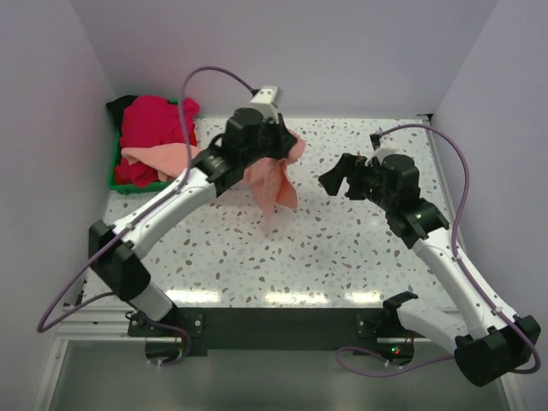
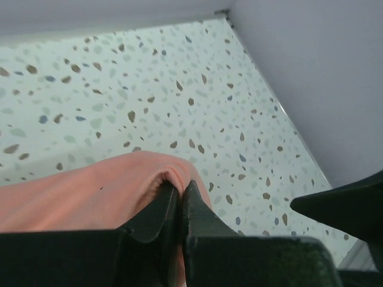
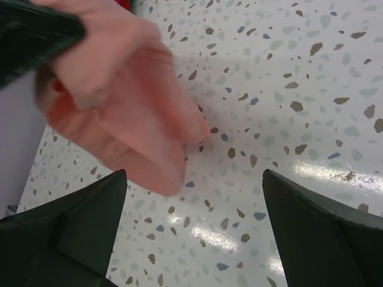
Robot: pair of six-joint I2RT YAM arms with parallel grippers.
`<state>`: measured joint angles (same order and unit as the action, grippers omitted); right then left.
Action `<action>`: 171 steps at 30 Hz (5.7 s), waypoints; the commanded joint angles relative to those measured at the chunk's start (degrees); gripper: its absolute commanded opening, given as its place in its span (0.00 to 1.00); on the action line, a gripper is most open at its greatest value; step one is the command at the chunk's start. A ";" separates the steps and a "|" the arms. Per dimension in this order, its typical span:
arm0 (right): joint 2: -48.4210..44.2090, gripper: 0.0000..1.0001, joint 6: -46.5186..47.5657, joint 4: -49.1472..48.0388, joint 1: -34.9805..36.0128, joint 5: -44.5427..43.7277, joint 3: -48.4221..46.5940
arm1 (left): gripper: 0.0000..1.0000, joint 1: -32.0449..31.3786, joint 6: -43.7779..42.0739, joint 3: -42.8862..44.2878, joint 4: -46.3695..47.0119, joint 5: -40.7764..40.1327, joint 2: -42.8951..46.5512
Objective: Fold and stack the t-shirts
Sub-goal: Move the tshirt to the center of the board, then flatten the tshirt out
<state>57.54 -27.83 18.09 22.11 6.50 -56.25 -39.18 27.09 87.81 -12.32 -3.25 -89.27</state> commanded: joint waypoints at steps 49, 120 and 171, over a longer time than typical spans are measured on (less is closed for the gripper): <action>45.82 0.64 -6.00 -10.54 27.54 -29.26 -5.10 | 0.59 25.03 12.11 -31.99 4.58 1.93 15.44; 5.58 0.00 6.56 23.57 2.41 -28.20 -20.30 | 0.00 22.48 17.39 -41.32 -1.47 -15.56 20.18; 11.55 0.00 3.84 16.19 -13.06 -14.24 -12.13 | 0.76 17.05 23.35 -60.29 -3.61 -4.92 29.33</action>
<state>71.50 -23.16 36.49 8.99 -10.28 -69.47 -17.93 46.17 30.79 -19.70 -7.44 -61.76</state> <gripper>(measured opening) 0.025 0.754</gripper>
